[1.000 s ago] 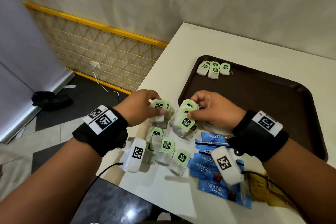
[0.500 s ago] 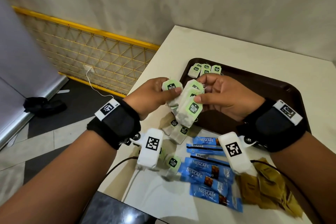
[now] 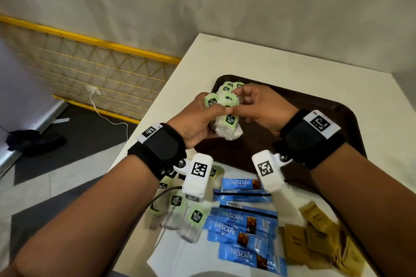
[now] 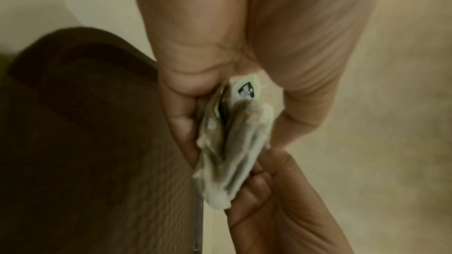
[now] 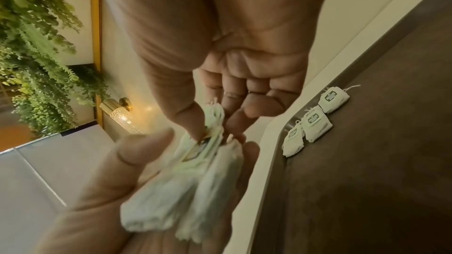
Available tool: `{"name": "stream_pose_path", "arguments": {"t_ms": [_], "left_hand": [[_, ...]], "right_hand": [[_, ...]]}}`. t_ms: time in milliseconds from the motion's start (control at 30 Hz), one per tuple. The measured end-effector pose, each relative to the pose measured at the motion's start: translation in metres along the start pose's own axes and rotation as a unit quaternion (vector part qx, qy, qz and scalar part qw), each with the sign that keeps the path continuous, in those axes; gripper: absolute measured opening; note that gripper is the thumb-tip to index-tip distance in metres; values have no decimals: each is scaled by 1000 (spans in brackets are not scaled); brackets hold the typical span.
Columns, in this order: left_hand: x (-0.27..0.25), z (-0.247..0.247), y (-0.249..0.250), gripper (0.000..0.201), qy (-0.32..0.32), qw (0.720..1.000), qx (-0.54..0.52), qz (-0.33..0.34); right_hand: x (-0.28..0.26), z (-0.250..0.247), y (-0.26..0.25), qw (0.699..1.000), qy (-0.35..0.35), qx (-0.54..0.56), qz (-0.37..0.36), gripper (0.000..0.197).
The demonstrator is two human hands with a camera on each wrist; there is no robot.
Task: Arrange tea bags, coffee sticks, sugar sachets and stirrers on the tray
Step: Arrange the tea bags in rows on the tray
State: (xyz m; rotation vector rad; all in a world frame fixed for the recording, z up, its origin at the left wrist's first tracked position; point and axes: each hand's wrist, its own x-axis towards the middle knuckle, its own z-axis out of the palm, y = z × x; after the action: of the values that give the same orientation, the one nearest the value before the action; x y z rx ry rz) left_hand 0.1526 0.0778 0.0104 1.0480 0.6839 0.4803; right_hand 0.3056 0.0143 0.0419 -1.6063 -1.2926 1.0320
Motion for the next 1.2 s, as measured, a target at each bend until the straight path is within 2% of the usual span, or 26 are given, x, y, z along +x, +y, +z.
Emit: {"name": "stream_pose_path", "arguments": {"t_ms": [100,200,267,400,533,633,733,867,1000,1133,1200], "left_hand": [[10,0,-2,47,11,1000,20,11],[21,-1,-4,54,21,999,9,26],[29,0,-5,50,24,999,6,44],[41,1,-11,35,8,998,3,60],[57,-10,-22,55,-1,999,-19,51],[64,-19,-26,65,29,998,-33,49],[71,-25,-27,63,36,998,-30,50],[79,-29,-29,46,11,998,-15,53],[80,-32,-33,61,24,998,-22,56],[83,-35,-36,59,24,998,-17,60],[83,-37,-38,59,21,998,-20,60]], "right_hand": [[9,-4,6,999,42,3,-1,21],[17,-9,16,995,95,-3,24,31],[21,-12,23,994,99,19,47,35],[26,-16,36,989,86,91,76,15],[31,-25,51,980,91,134,117,11],[37,-36,63,971,116,143,150,12],[52,-50,75,969,157,92,168,14],[82,-67,85,965,182,24,187,15],[102,-73,79,965,189,-8,180,20],[115,-78,80,954,201,-168,146,21],[116,-80,81,946,186,-230,135,19]]}}
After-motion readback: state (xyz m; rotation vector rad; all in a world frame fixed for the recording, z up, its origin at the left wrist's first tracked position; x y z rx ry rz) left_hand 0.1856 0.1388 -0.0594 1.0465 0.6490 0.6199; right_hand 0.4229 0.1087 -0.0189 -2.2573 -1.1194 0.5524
